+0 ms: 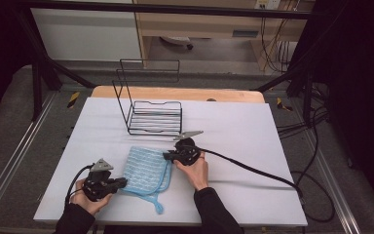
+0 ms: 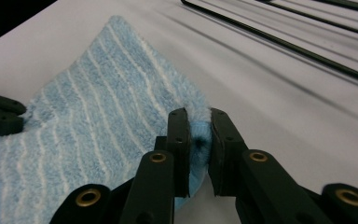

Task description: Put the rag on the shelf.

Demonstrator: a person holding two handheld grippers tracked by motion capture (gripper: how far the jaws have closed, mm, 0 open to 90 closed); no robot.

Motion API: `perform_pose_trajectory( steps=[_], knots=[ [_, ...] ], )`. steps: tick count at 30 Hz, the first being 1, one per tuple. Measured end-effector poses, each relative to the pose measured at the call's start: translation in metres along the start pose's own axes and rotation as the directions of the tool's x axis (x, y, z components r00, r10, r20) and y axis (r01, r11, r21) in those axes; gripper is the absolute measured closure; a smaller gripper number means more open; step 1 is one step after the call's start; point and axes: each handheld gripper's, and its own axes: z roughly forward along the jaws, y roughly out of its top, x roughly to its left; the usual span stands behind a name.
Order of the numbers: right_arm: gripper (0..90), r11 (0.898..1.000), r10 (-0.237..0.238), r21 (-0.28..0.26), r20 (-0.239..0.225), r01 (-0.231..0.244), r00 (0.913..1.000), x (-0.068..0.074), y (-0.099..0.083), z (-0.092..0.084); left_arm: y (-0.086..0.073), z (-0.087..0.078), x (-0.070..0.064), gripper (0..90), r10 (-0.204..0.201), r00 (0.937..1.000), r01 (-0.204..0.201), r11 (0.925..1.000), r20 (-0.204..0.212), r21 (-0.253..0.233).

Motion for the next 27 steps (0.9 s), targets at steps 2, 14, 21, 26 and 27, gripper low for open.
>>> perform_pose_trajectory(
  steps=[2, 14, 21, 26, 27],
  knots=[
    [80.1, 1.0, -0.027, 0.004, 0.006, 0.027, 0.9996, 0.0, 0.001, 0.006, -0.001, 0.0, -0.001, 83.9, 0.005, 1.0, -0.005, 1.0, -0.005, 0.002],
    [41.0, 0.992, -0.098, -0.076, 0.05, 0.102, 0.9939, 0.007, 0.004, -0.011, 0.011, -0.013, 0.011, 54.2, 0.045, 0.9989, -0.046, 0.9979, -0.013, -0.046],
    [14.5, 0.991, -0.078, -0.101, 0.06, 0.084, 0.9951, 0.004, 0.002, -0.033, 0.03, -0.017, 0.025, 29.3, 0.06, 0.9981, -0.061, 0.9949, -0.012, -0.081],
    [8.5, 0.992, -0.062, -0.108, 0.079, 0.071, 0.9949, -0.003, -0.003, -0.05, 0.043, -0.012, 0.03, 17.7, 0.077, 0.9966, -0.079, 0.9939, -0.029, -0.077],
    [8.3, 0.991, -0.059, -0.112, 0.08, 0.068, 0.9951, -0.005, -0.005, -0.054, 0.045, -0.01, 0.031, 16.4, 0.081, 0.9961, -0.083, 0.9937, -0.034, -0.074]
  ],
)
